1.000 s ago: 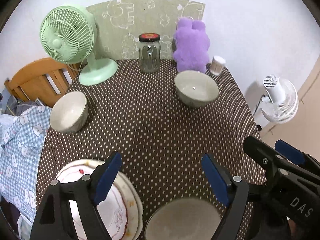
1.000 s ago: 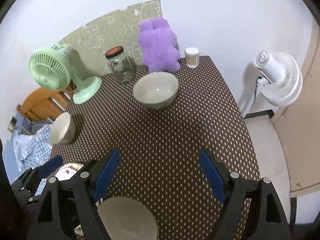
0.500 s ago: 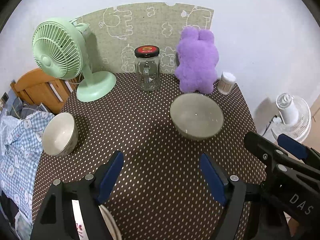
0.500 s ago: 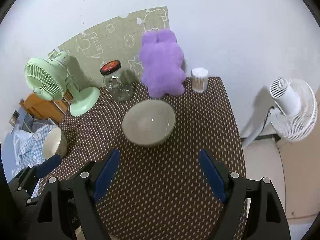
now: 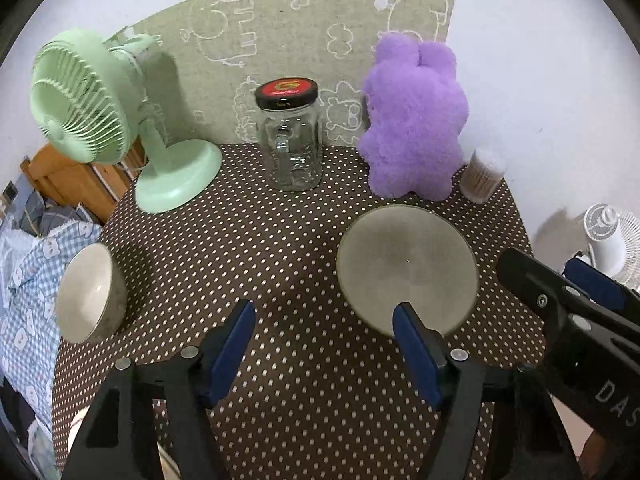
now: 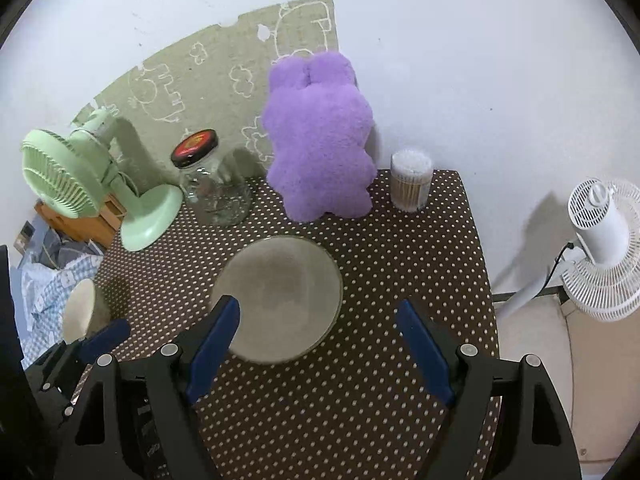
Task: Organize plates and bowls
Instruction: 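Grasp the cream bowl rim with the right tool and lift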
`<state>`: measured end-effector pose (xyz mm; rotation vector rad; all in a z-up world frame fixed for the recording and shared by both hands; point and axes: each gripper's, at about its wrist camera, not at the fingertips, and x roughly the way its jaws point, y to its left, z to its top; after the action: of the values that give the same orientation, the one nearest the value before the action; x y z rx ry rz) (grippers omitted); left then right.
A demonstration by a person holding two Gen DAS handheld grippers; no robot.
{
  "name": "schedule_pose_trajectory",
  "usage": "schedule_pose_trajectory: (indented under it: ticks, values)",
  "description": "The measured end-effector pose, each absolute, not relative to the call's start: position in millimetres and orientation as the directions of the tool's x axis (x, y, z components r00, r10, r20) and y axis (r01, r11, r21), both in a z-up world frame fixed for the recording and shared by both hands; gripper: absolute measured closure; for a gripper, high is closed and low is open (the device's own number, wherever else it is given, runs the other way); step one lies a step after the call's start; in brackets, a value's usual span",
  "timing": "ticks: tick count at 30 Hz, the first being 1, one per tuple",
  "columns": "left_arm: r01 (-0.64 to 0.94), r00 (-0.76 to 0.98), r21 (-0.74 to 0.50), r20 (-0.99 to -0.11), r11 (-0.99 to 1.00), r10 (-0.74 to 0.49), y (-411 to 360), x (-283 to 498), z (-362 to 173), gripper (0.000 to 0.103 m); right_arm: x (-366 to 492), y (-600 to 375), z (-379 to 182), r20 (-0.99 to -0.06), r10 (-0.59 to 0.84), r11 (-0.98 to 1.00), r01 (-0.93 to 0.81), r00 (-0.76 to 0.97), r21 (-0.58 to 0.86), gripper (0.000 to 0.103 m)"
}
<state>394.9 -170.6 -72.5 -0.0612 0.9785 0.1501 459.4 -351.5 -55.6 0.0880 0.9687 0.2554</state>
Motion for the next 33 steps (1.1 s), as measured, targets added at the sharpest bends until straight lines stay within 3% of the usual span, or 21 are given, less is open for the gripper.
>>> schedule_pose_trajectory:
  ticks: [5,7,11,17,22,29,33]
  values:
    - [-0.146,0.541,0.037,-0.834,0.989,0.111,-176,415,-88,0.041,482,-351,-80,-0.821,0.245,0.968,-0.174,0.516,0.179,0.026]
    - [-0.151,0.531,0.035,-0.84,0.988,0.11,-176,422,-95,0.043,491,-349,-93,-0.832,0.243,0.968,-0.177,0.498,0.177,0.035]
    - [-0.166,0.507,0.017,-0.856,0.986,0.1,-175,436,-108,0.061,502,-347,-112,-0.844,0.247,0.967,-0.174,0.475,0.185,0.039]
    - [-0.167,0.488,0.03,-0.866,0.986,0.109,-176,452,-123,0.066,515,-342,-131,-0.858,0.251,0.966,-0.176,0.448,0.19,0.054]
    - [-0.174,0.464,0.034,-0.879,0.984,0.113,-174,461,-134,0.071,522,-335,-140,-0.864,0.26,0.962,-0.193,0.432,0.193,0.074]
    - [-0.168,0.445,0.02,-0.891,0.986,0.094,-173,464,-145,0.077,529,-331,-154,-0.875,0.259,0.961,-0.195,0.409,0.194,0.085]
    - [-0.157,0.443,0.005,-0.894,0.988,0.075,-174,468,-146,0.087,533,-335,-157,-0.877,0.277,0.957,-0.193,0.393,0.216,0.089]
